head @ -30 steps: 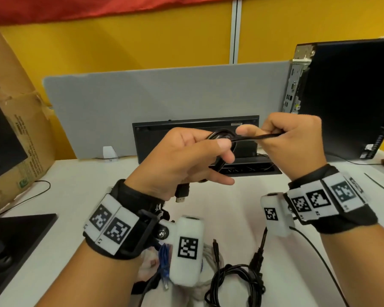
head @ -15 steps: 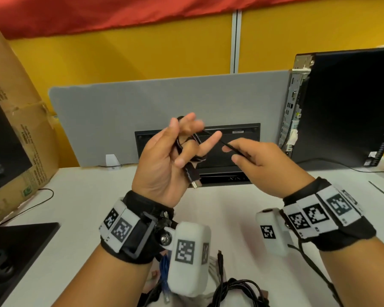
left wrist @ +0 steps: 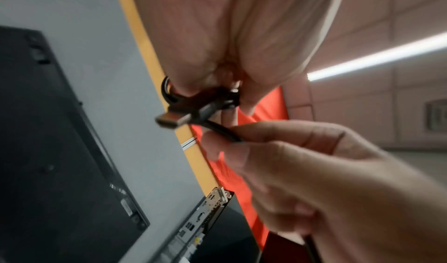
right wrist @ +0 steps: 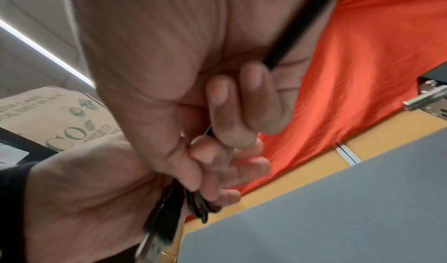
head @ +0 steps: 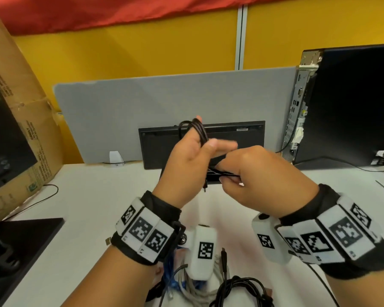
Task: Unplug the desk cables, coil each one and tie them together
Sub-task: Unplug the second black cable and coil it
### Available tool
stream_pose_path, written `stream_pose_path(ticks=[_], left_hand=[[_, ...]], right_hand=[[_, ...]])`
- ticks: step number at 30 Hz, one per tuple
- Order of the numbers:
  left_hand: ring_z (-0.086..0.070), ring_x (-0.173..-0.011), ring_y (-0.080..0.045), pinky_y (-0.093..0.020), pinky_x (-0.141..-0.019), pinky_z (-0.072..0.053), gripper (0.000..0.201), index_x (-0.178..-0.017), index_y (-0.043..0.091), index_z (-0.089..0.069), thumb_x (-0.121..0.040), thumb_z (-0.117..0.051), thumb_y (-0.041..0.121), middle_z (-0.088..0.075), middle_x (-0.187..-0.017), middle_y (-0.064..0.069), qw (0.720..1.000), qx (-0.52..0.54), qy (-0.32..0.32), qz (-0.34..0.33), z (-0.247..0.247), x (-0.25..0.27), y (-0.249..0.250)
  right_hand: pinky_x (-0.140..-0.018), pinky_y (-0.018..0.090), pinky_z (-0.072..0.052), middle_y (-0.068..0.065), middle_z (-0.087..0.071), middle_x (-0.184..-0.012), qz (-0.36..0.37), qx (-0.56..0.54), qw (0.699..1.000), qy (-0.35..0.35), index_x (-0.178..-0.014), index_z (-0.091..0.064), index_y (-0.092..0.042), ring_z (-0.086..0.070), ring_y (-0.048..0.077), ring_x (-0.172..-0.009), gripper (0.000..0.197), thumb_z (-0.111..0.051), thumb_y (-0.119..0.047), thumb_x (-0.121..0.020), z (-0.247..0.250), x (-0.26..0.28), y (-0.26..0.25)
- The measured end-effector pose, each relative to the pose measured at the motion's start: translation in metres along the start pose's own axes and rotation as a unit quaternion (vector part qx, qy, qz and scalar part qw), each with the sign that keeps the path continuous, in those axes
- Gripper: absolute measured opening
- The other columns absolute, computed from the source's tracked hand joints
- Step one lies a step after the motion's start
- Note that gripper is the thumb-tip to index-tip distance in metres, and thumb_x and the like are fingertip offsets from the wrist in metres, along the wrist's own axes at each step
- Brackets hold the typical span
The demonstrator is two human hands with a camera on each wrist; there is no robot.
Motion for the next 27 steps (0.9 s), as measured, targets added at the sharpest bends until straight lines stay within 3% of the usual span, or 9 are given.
stream_pose_path(ticks=[2, 5, 9, 13, 15, 17, 19, 21, 27], left_hand=[[-0.061, -0.089, 0.011, -0.013, -0.081, -0.049, 0.045, -0.143, 0.033, -0.038, -0.101, -0.045, 0.018, -0.066, -0.100, 0.011, 0.993, -0.112, -0.024, 0.006, -0.005, 0.001, -0.003], [-0.059, -0.056, -0.003, -0.029, -0.061, -0.057, 0.034, -0.135, 0.029, -0.038, -0.102, -0.042, 0.020, -0.064, -0.073, -0.001, 0.986, -0.155, -0.051, 0.014, -0.007, 0.003, -0.002], [-0.059, -0.074, -0.026, -0.049, -0.078, -0.054, 0.010, -0.109, 0.025, -0.047, -0.102, -0.041, 0.020, -0.058, -0.079, -0.013, 0.982, -0.189, -0.003, 0.020, 0.009, 0.001, 0.000], [-0.047, -0.059, -0.006, -0.027, -0.063, -0.043, 0.018, -0.094, 0.019, -0.058, -0.101, -0.045, 0.029, -0.048, -0.065, 0.008, 0.980, -0.200, -0.008, 0.004, 0.008, 0.001, 0.002], [-0.045, -0.056, -0.003, -0.022, -0.058, -0.043, 0.027, -0.084, 0.017, -0.058, -0.094, -0.052, 0.041, -0.049, -0.064, 0.009, 0.974, -0.225, -0.028, -0.003, 0.003, 0.003, 0.003], [-0.044, -0.054, -0.003, -0.025, -0.057, -0.044, 0.035, -0.083, 0.012, -0.060, -0.089, -0.055, 0.047, -0.050, -0.062, 0.008, 0.971, -0.237, -0.035, -0.001, 0.002, 0.003, 0.006], [-0.044, -0.049, -0.004, -0.035, -0.062, -0.050, 0.035, -0.076, 0.010, -0.058, -0.095, -0.051, 0.039, -0.048, -0.053, 0.008, 0.979, -0.203, -0.019, 0.015, 0.008, 0.002, 0.008], [-0.038, -0.041, -0.005, -0.041, -0.061, -0.051, 0.039, -0.067, 0.014, -0.050, -0.100, -0.044, 0.032, -0.041, -0.044, 0.009, 0.992, -0.104, 0.003, 0.066, 0.012, 0.002, 0.005], [-0.018, -0.040, -0.013, -0.027, -0.048, -0.041, 0.042, -0.062, 0.019, -0.039, -0.103, -0.039, 0.031, -0.020, -0.048, 0.005, 0.973, 0.166, -0.037, 0.153, 0.006, 0.006, 0.001]], right_hand=[[-0.059, 0.041, -0.049, -0.007, -0.051, -0.066, 0.011, -0.009, 1.000, 0.004, -0.069, -0.048, -0.023, -0.052, 0.019, -0.060, 0.018, -0.051, -0.018, -0.086, 0.007, 0.002, -0.004], [-0.068, 0.038, -0.051, -0.012, -0.056, -0.075, 0.008, -0.048, 0.999, 0.006, -0.082, -0.072, -0.030, -0.055, 0.010, -0.072, 0.019, -0.054, -0.029, -0.088, 0.011, 0.001, -0.002], [-0.068, 0.040, -0.049, -0.006, -0.059, -0.081, 0.002, -0.026, 0.997, 0.070, -0.098, -0.077, -0.028, -0.053, 0.016, -0.079, 0.017, -0.064, -0.030, -0.086, 0.022, 0.004, 0.010], [-0.056, 0.034, -0.051, -0.013, -0.053, -0.064, -0.080, 0.057, 0.985, 0.144, -0.094, -0.075, -0.034, -0.056, 0.015, -0.064, 0.015, -0.062, -0.036, -0.087, 0.032, 0.010, 0.022], [-0.059, 0.035, -0.054, -0.013, -0.055, -0.059, -0.086, 0.045, 0.985, 0.146, -0.097, -0.074, -0.032, -0.059, 0.014, -0.061, 0.016, -0.059, -0.031, -0.089, 0.026, 0.009, 0.024], [-0.070, 0.033, -0.056, -0.012, -0.071, -0.076, -0.086, -0.025, 0.986, 0.142, -0.110, -0.070, -0.032, -0.065, 0.010, -0.073, 0.024, -0.057, -0.025, -0.090, 0.022, 0.006, 0.030], [-0.087, 0.019, -0.051, -0.013, -0.071, -0.109, -0.083, -0.091, 0.984, 0.131, -0.131, -0.058, -0.030, -0.064, 0.001, -0.095, 0.039, -0.058, -0.024, -0.092, 0.018, 0.004, 0.035], [-0.098, 0.022, -0.048, -0.016, -0.062, -0.128, -0.066, -0.118, 0.982, 0.132, -0.142, -0.046, -0.027, -0.061, 0.002, -0.109, 0.051, -0.058, -0.024, -0.093, 0.015, 0.002, 0.034], [-0.104, 0.018, -0.042, -0.010, -0.055, -0.138, -0.049, -0.324, 0.935, 0.133, -0.143, -0.044, -0.022, -0.046, -0.007, -0.127, 0.050, -0.054, -0.010, -0.095, 0.009, 0.000, 0.026]])
Point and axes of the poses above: each hand's wrist, its own x-axis away from the middle knuckle, its own z-axis out of the back of the hand, y = z × x, the point moved 7 cm from there along -x, towards the middle knuckle
